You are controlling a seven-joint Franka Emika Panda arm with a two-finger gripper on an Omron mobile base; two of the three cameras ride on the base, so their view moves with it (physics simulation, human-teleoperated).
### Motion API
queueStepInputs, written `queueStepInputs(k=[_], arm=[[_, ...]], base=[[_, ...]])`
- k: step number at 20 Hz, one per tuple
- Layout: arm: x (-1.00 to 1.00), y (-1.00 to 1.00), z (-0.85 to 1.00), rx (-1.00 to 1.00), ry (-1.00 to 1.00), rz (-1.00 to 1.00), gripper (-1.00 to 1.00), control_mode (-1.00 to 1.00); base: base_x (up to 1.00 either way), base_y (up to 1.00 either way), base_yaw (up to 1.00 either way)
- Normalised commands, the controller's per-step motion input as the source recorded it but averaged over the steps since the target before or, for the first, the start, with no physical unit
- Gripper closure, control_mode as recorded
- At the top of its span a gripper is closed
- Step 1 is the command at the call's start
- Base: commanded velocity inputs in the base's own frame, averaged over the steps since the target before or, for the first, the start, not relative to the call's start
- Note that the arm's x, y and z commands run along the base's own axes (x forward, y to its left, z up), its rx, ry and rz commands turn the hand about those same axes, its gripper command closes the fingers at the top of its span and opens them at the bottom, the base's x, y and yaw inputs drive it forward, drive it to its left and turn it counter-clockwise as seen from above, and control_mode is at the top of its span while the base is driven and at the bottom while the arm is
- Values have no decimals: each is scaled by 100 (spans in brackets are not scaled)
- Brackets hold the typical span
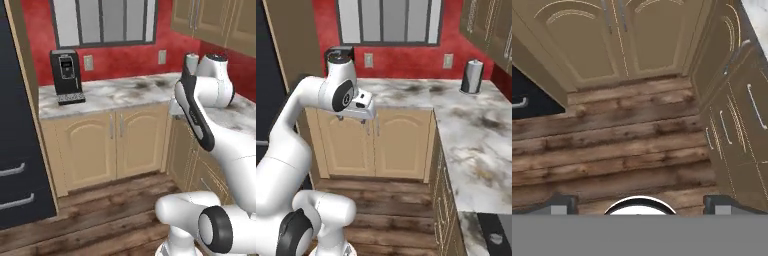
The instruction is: Retrieve the steak from the fridge and place it on the saucepan with marinade on the stove.
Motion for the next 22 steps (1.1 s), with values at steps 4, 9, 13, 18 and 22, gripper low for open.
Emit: queueStepInputs(k=[4,9,13,18,22], arm=[[0,0,0,0,0,0,-100,100],[0,0,0,0,0,0,-100,100],[0,0,0,0,0,0,-100,100],[0,0,0,0,0,0,-100,100],[0,0,0,0,0,0,-100,100]], base=[[14,-1,94],[11,0,93],[3,0,76],[0,0,17],[35,38,1]])
